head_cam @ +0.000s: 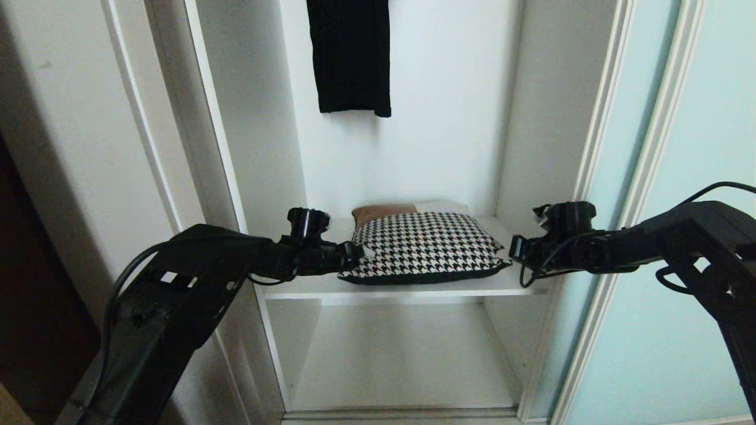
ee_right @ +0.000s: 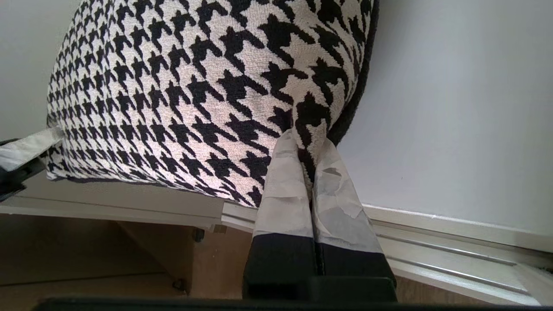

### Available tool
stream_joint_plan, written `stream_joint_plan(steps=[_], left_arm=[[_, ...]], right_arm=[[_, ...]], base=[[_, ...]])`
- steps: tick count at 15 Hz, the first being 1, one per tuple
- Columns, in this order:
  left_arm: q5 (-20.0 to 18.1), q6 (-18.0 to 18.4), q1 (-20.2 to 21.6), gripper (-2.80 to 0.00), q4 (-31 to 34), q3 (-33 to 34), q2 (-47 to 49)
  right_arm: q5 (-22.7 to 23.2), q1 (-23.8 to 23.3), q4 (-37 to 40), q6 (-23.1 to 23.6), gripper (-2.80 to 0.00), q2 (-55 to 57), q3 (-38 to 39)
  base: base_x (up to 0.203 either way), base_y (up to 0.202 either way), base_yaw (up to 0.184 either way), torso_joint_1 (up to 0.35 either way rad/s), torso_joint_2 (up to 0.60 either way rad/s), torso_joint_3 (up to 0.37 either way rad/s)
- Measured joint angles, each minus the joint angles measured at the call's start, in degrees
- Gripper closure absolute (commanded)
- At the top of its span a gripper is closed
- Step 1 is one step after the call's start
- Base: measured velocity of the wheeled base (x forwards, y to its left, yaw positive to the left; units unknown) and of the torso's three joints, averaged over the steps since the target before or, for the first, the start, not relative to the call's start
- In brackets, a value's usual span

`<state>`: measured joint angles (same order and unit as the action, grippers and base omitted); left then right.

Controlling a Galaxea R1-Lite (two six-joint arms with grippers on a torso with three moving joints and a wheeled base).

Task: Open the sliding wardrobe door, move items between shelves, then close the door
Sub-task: Place the pillow on the lower shelf

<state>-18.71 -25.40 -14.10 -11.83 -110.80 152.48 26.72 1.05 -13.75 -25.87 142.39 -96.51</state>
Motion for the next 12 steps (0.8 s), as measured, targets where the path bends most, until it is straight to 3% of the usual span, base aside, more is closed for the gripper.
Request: stream_joint_plan(steps=[6, 7, 12], left_arm=[[-1.54, -0.27, -0.04, -2.8, -2.16, -0.04, 0.83], [-1.66, -0.37, -0.06, 0.0, -2.12, -0.04, 0.88], [-1.82, -0.61, -0.04, 0.0, -2.1, -0.04, 0.96]], right_arm=[[0.1, -0.01, 0.04, -0.09, 0.0, -0.16, 0.36], [0.21, -0.01, 0.04, -0.09, 0.0, -0.18, 0.36], [0.43, -0.01, 0.06, -0.11, 0.0, -0.27, 0.29]], base=[[0.0, 0.0, 0.0, 0.0, 0.0, 0.0], [0.0, 0.0, 0.0, 0.0, 0.0, 0.0], [0.0, 0.0, 0.0, 0.0, 0.0, 0.0]])
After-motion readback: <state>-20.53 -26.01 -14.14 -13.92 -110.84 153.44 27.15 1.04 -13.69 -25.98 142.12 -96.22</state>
